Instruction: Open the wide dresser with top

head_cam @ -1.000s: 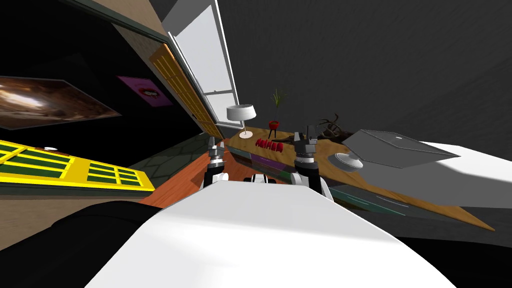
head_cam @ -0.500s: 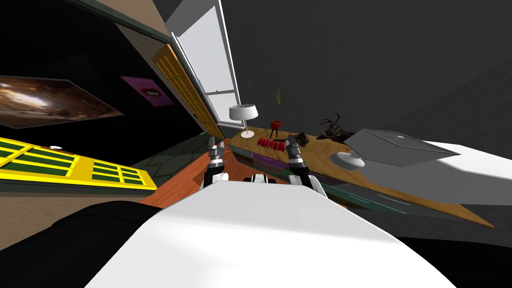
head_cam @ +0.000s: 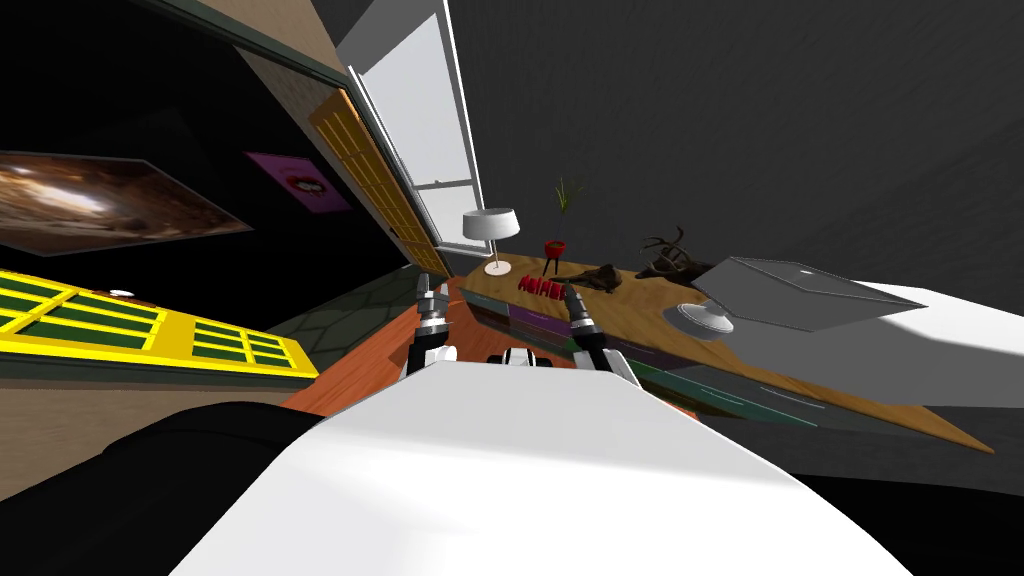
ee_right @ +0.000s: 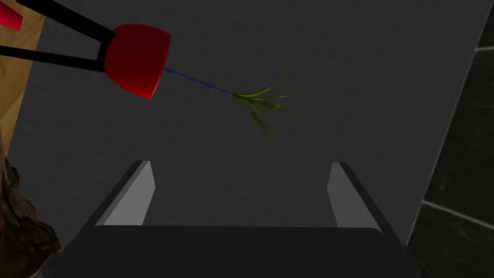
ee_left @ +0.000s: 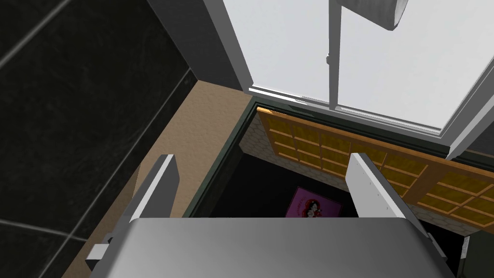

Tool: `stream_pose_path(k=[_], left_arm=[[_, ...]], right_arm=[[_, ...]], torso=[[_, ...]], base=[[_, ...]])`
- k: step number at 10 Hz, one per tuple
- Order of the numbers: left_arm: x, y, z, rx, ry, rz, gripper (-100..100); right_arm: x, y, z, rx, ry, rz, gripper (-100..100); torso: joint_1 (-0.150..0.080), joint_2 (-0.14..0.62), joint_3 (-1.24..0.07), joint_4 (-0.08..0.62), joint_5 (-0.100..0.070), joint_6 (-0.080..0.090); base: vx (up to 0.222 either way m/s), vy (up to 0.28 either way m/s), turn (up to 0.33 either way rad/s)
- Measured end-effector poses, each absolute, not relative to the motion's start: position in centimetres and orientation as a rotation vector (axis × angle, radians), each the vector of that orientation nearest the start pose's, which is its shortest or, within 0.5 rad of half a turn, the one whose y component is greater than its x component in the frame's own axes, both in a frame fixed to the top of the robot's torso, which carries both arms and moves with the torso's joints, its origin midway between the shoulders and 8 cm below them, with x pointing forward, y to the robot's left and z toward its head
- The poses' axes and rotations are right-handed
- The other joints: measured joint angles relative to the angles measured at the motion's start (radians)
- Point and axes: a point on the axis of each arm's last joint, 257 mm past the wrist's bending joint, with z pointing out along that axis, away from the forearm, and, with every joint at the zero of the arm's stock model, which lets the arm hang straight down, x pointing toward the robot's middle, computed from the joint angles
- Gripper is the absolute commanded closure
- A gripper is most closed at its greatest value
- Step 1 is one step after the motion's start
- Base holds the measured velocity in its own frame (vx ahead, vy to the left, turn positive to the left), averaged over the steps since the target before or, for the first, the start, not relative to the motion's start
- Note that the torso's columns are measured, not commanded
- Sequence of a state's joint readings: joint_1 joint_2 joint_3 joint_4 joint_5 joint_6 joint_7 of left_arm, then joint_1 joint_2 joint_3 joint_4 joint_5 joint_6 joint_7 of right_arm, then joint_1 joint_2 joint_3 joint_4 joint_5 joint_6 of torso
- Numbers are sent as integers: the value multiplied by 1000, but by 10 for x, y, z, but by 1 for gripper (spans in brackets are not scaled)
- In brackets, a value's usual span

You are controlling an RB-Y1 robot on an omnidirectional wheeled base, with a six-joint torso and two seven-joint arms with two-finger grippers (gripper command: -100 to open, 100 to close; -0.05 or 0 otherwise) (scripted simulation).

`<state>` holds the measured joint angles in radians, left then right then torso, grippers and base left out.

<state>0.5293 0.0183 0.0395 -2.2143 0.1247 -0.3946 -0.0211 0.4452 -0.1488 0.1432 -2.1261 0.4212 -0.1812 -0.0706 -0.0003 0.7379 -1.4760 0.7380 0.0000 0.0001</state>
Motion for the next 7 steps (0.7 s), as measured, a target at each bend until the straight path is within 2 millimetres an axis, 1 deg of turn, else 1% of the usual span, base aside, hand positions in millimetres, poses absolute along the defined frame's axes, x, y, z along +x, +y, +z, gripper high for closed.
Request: stream_pose_path(k=[1, 2, 4, 5, 6, 7], left_arm=[[363, 315, -36, -871, 684, -1261, 0], [363, 315, -36, -871, 684, -1261, 0], [363, 315, -36, -871, 684, -1261, 0], [363, 315, -36, -871, 684, -1261, 0], [363, 315, -36, -871, 684, -1261, 0], [363, 315, -36, -871, 684, -1261, 0]], right_arm=[[417, -204, -138, 638, 1284, 1014, -100], [418, -205, -152, 644, 1321, 980, -100], [418, -209, -187, 657, 1411, 899, -100], [421, -206, -202, 657, 1456, 862, -100], [421, -209, -221, 668, 1498, 813, -100], [420, -212, -245, 675, 1548, 766, -100]], torso=[[1, 0, 0, 0, 0, 0], [0, 0, 0, 0, 0, 0], [1, 0, 0, 0, 0, 0], [1, 0, 0, 0, 0, 0], [0, 0, 0, 0, 0, 0], [1, 0, 0, 0, 0, 0]], base=[[-21, 46, 4], [-27, 58, 16], [-20, 58, 13], [-13, 47, 15], [-15, 64, 24], [-12, 61, 10]])
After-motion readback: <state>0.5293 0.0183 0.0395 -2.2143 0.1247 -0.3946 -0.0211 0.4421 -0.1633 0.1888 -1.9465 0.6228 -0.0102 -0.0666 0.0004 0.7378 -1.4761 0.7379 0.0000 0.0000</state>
